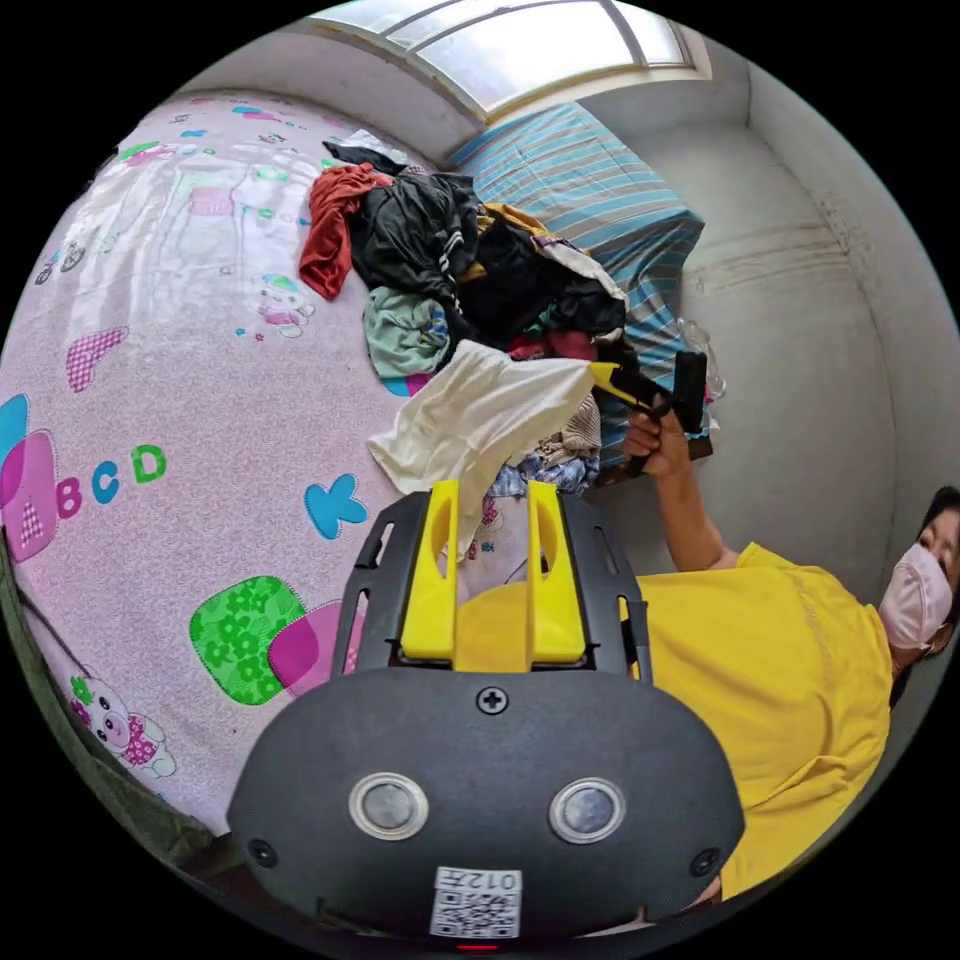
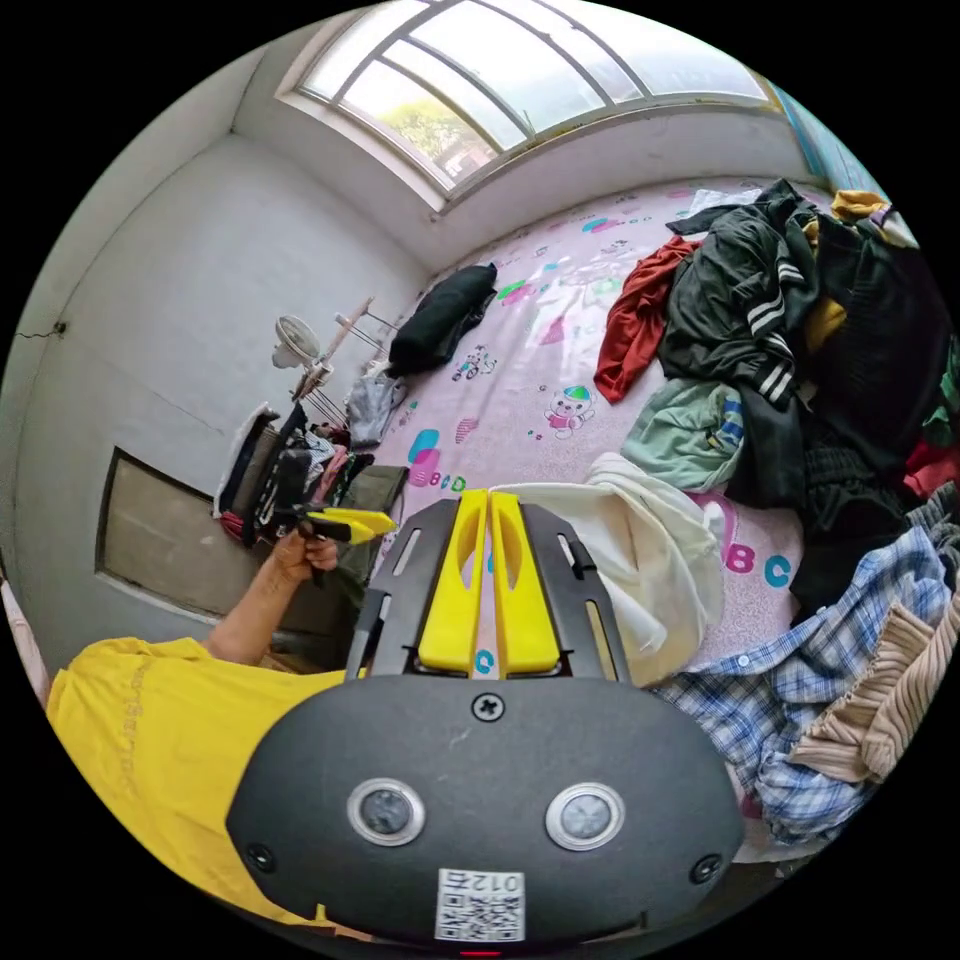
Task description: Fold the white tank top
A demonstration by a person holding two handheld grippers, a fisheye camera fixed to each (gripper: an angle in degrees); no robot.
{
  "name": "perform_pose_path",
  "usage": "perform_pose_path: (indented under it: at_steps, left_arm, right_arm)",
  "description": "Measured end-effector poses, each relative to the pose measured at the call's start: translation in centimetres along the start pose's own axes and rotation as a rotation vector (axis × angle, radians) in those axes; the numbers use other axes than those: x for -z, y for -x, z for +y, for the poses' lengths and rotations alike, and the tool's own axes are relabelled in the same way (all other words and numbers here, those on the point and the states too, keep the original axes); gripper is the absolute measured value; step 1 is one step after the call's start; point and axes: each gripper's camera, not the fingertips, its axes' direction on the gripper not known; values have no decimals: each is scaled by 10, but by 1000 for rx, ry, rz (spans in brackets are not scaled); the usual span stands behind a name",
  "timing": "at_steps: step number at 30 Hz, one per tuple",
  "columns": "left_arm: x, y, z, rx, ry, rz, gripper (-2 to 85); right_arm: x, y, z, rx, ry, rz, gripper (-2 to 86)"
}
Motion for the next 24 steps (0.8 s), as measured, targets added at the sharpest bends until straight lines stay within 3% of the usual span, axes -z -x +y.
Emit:
perform_pose_path:
  at_steps: [4, 10, 16, 20, 24]
  left_arm:
    - [-36, -41, 7, -73, 3, -41, 119]
    - [-78, -113, 6, -238, 49, -417, 136]
    - [-93, -158, 14, -303, 74, -761, 20]
    - [-47, -193, 7, -346, -1, -821, 3]
    - [32, -284, -2, -503, -221, -884, -1]
  right_arm:
    - [34, 26, -12, 54, -89, -94, 8]
    - [61, 61, -8, 129, -159, -194, 8]
    - [75, 85, 2, 213, -171, -163, 8]
    - [84, 82, 3, 227, -163, -41, 8]
    - [81, 67, -1, 191, -120, 30, 8]
